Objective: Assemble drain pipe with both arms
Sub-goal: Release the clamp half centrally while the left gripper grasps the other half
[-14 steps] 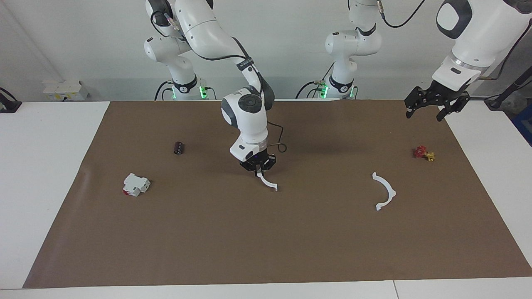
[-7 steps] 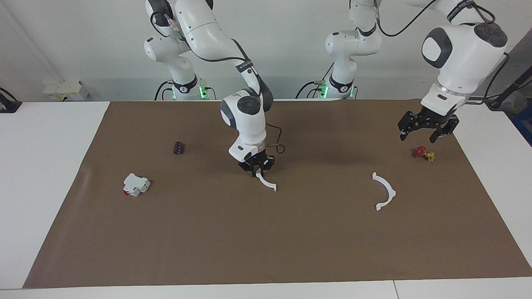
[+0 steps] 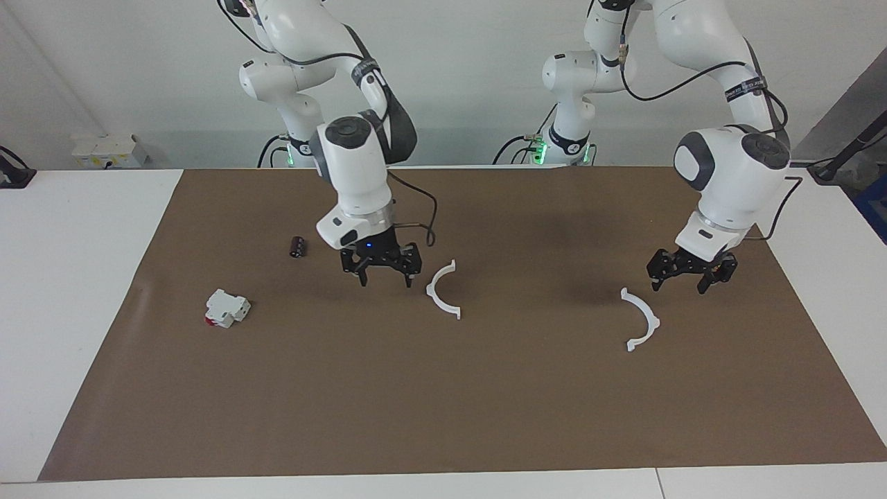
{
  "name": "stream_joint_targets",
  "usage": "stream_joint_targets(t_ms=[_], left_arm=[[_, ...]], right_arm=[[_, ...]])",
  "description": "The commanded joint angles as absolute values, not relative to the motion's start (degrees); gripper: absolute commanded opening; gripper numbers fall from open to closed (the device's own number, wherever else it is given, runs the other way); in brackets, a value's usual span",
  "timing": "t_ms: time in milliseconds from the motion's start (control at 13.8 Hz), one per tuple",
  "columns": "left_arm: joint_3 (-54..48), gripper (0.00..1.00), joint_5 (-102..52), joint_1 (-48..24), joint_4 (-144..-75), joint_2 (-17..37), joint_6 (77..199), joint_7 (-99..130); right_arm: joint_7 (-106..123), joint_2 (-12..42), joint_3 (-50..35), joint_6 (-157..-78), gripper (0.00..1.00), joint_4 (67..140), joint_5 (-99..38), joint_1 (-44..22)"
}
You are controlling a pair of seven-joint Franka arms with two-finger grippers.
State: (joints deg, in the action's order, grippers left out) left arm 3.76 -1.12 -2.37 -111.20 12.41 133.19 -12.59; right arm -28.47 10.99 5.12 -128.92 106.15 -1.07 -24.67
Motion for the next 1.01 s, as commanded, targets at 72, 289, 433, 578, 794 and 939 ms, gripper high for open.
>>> stream_joint_targets(t_ms=[72,289,433,578,794,939], left_arm=[[3.25,1.0,-0.88,-2.02,-110.57,19.05,139.82,-12.83],[3.25,1.0,-0.88,-2.02,-110.92,21.79,144.49,-12.75],[3.25,1.0,-0.88,-2.02,-112.58,21.89,146.42,-12.57],[3.25,0.94,-0.88,-2.28,-112.94,21.71,146.43,-12.39],[3.25,0.93,-0.88,-2.29,-112.94,21.53,145.37,-12.39],[3.25,0.8,-0.88,-2.46,-112.76,21.36,143.97,-12.13]], right_arm=[[-20.5,5.99,4.39,-119.65,1.0,105.47,-0.09,-17.07],[-14.87,2.21,4.48,-111.91,1.0,105.21,-0.09,-11.09],[-11.36,-0.25,4.48,-106.9,1.0,103.99,-0.87,-7.58],[-9.94,-1.31,4.48,-99.18,1.0,99.61,-1.05,-5.19],[-7.21,-1.49,4.57,-91.34,1.0,93.18,-0.18,-3.6],[-7.29,-1.67,4.57,-88.78,1.0,91.85,-0.44,-3.6]])
